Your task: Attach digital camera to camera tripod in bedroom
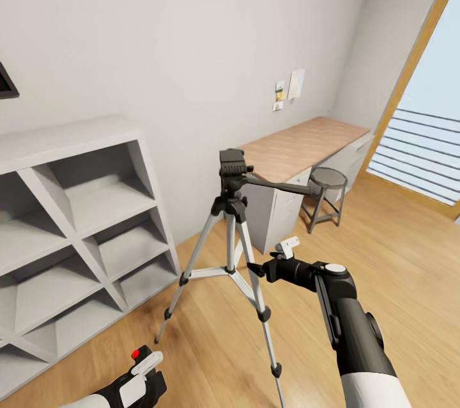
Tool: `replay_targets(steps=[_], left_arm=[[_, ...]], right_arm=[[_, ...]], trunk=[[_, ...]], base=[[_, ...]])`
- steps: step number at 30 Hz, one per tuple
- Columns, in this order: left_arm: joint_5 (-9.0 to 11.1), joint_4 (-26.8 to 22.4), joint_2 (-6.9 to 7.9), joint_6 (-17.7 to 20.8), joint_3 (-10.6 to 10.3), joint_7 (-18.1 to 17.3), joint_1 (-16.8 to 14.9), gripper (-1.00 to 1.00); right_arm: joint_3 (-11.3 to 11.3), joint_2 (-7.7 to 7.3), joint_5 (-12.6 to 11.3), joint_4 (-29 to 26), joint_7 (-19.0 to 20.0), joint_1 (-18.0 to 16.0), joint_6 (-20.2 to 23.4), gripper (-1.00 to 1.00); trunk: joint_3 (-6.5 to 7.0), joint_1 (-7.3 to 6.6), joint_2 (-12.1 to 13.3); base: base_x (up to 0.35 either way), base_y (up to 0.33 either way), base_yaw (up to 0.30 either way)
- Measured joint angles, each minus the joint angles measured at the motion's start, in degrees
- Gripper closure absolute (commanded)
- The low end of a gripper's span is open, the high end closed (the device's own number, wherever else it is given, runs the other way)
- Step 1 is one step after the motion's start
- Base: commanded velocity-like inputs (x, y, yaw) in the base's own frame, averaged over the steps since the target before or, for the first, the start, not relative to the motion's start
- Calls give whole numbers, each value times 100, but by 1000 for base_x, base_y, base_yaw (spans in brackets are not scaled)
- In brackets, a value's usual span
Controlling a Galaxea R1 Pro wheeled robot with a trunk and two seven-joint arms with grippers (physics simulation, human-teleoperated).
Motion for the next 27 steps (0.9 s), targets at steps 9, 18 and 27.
replay_targets(steps=[9,18,27], left_arm=[[0,0,0,0,0,0,0,100],[0,1,0,0,0,0,0,100],[0,0,0,0,0,0,0,100]], right_arm=[[0,1,0,29,2,0,8,-100],[4,14,-6,109,73,0,32,-100],[9,84,2,156,548,0,37,-100]], trunk=[[0,1,0],[0,1,0],[0,1,0]], base=[[49,0,0],[4,0,0],[0,0,0]])
